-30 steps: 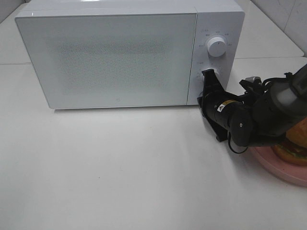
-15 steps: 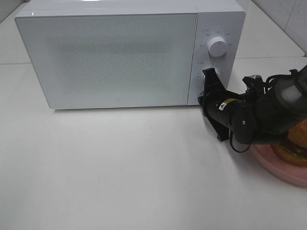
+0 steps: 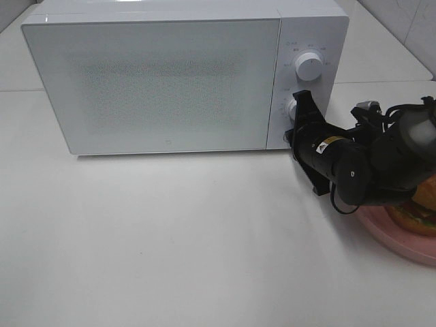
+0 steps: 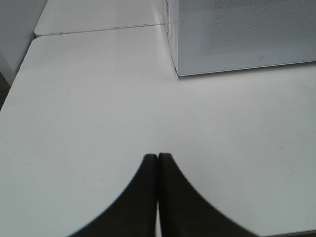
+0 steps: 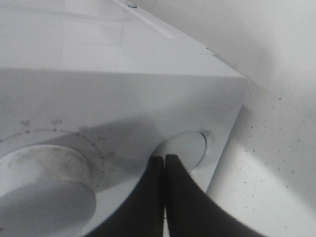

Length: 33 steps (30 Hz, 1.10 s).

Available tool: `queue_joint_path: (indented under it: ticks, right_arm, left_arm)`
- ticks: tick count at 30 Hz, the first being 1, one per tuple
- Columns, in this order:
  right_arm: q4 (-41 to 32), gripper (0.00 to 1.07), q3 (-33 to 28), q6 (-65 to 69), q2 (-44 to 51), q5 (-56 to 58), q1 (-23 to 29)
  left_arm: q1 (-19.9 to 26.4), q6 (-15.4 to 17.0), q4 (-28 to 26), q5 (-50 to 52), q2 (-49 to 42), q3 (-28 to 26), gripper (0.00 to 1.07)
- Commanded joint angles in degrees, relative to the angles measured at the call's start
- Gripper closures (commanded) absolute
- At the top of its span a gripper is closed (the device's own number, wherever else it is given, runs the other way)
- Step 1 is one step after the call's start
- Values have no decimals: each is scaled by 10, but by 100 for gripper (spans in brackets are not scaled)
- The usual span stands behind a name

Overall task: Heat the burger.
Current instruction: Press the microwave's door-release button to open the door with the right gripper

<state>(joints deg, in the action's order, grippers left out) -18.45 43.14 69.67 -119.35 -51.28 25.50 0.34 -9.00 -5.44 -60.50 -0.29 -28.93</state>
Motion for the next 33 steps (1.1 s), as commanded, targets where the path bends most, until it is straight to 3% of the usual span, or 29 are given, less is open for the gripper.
queue_joint_path:
  ticks: [1,33]
  right_arm:
    - [-6,107,12,-10,11,-61,-3]
    - [-49,107,105,-77,-1,-86,-3]
  left_arm:
    - [-1,5,-1,9,-11,1,106]
    - [-1,5,0,9,-11,1,106]
